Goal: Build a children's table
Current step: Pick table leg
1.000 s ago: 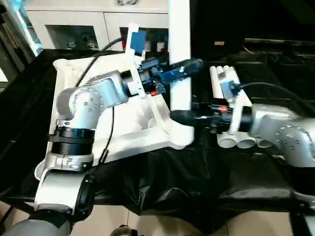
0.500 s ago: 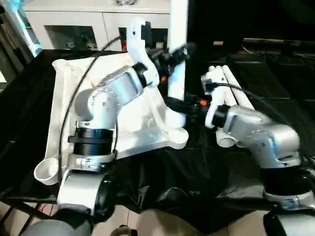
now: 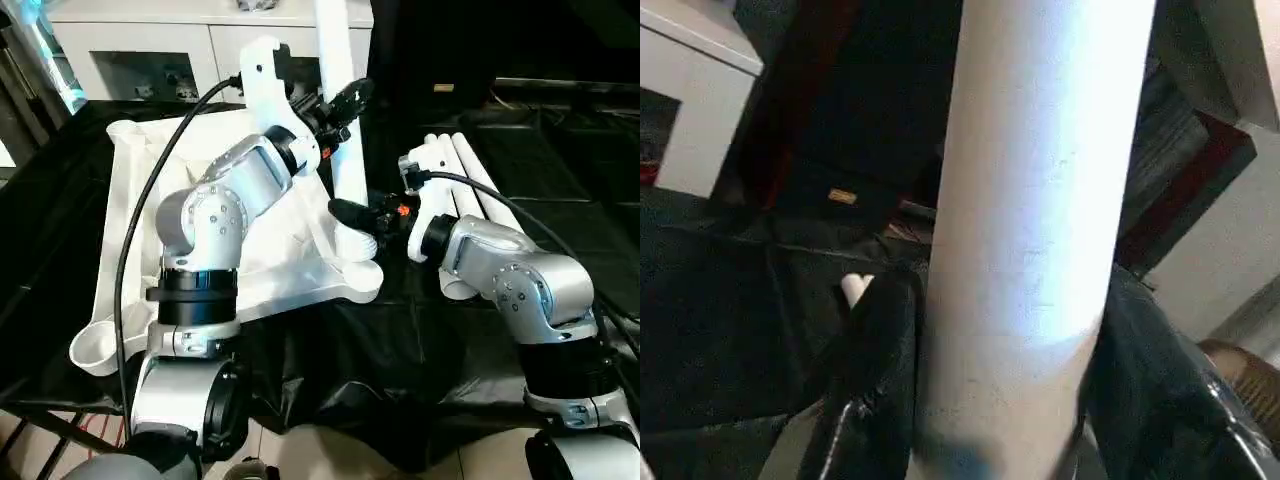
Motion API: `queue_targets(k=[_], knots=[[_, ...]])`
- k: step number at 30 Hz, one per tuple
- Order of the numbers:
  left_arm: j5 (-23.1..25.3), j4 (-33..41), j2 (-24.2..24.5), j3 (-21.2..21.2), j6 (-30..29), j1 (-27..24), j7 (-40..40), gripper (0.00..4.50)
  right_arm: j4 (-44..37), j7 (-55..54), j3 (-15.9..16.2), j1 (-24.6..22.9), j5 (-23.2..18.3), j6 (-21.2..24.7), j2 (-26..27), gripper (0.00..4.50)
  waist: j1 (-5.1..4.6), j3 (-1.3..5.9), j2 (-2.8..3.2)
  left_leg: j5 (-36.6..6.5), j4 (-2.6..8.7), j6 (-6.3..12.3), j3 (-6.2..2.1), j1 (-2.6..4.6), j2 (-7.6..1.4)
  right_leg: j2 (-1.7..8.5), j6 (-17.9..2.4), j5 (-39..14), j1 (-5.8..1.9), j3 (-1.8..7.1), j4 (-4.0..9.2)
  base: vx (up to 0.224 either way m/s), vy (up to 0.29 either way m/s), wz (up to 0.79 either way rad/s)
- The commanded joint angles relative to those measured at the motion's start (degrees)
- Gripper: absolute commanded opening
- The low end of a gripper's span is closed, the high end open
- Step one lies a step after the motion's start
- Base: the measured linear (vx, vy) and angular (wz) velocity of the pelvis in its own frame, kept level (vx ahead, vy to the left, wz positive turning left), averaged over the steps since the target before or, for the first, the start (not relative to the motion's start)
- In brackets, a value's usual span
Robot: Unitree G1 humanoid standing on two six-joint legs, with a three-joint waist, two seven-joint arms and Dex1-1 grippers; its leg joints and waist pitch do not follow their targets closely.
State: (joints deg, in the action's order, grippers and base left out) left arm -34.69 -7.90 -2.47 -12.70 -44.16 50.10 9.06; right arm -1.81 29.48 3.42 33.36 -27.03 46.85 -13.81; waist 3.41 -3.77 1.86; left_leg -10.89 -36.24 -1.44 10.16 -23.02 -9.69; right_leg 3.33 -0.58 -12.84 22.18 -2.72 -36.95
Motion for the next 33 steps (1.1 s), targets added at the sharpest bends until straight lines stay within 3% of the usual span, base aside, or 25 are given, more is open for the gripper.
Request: queue_targets(k=[1, 3, 5, 8, 11, 16, 20, 26, 32, 33], knots=[[-1.9, 0.2, -1.3, 0.6, -1.6, -0.4, 0.2, 1.96, -0.9, -0.7, -0.1, 0.9, 0.6, -0.9, 0.4, 1.89, 0.05, 4.57, -0.02, -3.6, 3.97, 0.93, -1.48, 1.35, -3.09, 4.62, -14.4, 1.9, -3.20, 2.77, 4.32, 0.000, 0.000, 0.00], [-2.7, 0.5, -1.3, 0.6, -1.8, -0.5, 1.4, 1.95, -1.2, -0.2, 0.1, 1.0, 0.7, -1.4, 0.4, 1.89, 0.10, 4.54, -0.04, -3.7, 3.97, 0.97, -1.46, 1.41, -3.07, 4.64, -14.4, 1.8, -3.15, 2.78, 4.35, 0.000, 0.000, 0.00], [-3.0, 0.7, -1.1, 0.7, -1.9, -0.7, 2.1, 1.95, -1.3, 0.2, 0.0, 1.0, 0.5, -1.7, 0.4, 2.45, 0.12, 4.52, -0.06, -3.8, 4.02, 0.90, -1.48, 1.37, -3.09, 4.64, -14.3, 1.4, -3.16, 2.79, 4.36, 0.000, 0.000, 0.00], [-4.5, 1.0, 1.8, 2.5, -3.1, -0.9, 9.1, 1.90, -4.3, 6.9, -1.3, 0.4, -6.0, 3.0, -2.2, 2.79, 0.40, 4.51, -0.11, -3.7, 3.99, 1.55, -1.37, 1.41, -3.04, 4.64, -14.2, 1.4, -3.15, 2.86, 4.29, 0.000, 0.000, 0.00], [-4.6, 0.9, 3.6, 3.7, -3.5, -0.8, 12.7, 1.82, -5.8, 10.5, -0.6, -0.1, -6.9, 3.2, -4.8, 2.97, 0.58, 4.53, -0.09, -3.1, 4.02, 1.69, -1.44, 1.41, -3.18, 4.60, -14.1, 2.4, -3.14, 2.77, 4.13, 0.000, 0.000, 0.00], [-4.5, -0.8, 9.1, 7.2, -3.9, -0.1, 24.6, 1.81, -7.0, 19.1, -0.1, -0.7, -9.4, 5.5, -11.0, 2.99, 0.53, 4.43, -0.37, -4.2, 4.03, 1.56, -1.36, 1.42, -3.17, 4.80, -14.2, 0.1, -3.20, 2.84, 4.40, 0.000, 0.000, 0.00], [-9.8, -2.7, 12.6, 6.5, -4.9, 1.5, 38.3, 1.81, -4.9, 22.2, -0.2, 0.7, -10.1, 6.7, -14.1, 2.99, 0.26, 4.41, -0.29, -4.0, 4.07, 1.29, -1.35, 1.50, -3.00, 4.69, -14.3, -1.6, -3.10, 2.77, 4.39, 0.000, 0.000, 0.00], [-13.4, -3.2, 13.2, 5.0, -4.9, 2.0, 44.0, 1.81, -5.9, 25.2, 1.1, 0.4, -10.5, 6.9, -16.4, 2.99, 0.46, 4.50, -0.30, -3.1, 3.89, 2.59, -1.24, 1.49, -3.20, 4.82, -16.2, 1.7, -3.11, 2.79, 4.01, 0.000, 0.000, 0.00], [-16.0, -4.5, 12.7, 3.2, -5.2, 2.9, 46.1, 1.81, -5.9, 26.6, 1.4, 0.3, -11.2, 8.0, -17.2, 2.99, 0.58, 4.51, -0.27, -4.0, 3.95, 2.00, -1.29, 1.55, -3.24, 4.78, -16.2, 0.0, -3.18, 2.73, 4.15, 0.000, 0.000, 0.00], [-15.9, -4.4, 12.6, 3.2, -5.0, 2.9, 46.1, 1.81, -5.9, 26.7, 1.8, 0.1, -11.1, 8.0, -17.3, 2.82, 0.58, 4.54, -0.27, -3.7, 3.91, 2.08, -1.29, 1.52, -3.20, 4.78, -16.2, 0.4, -3.18, 2.75, 4.08, 0.000, 0.000, 0.00]])
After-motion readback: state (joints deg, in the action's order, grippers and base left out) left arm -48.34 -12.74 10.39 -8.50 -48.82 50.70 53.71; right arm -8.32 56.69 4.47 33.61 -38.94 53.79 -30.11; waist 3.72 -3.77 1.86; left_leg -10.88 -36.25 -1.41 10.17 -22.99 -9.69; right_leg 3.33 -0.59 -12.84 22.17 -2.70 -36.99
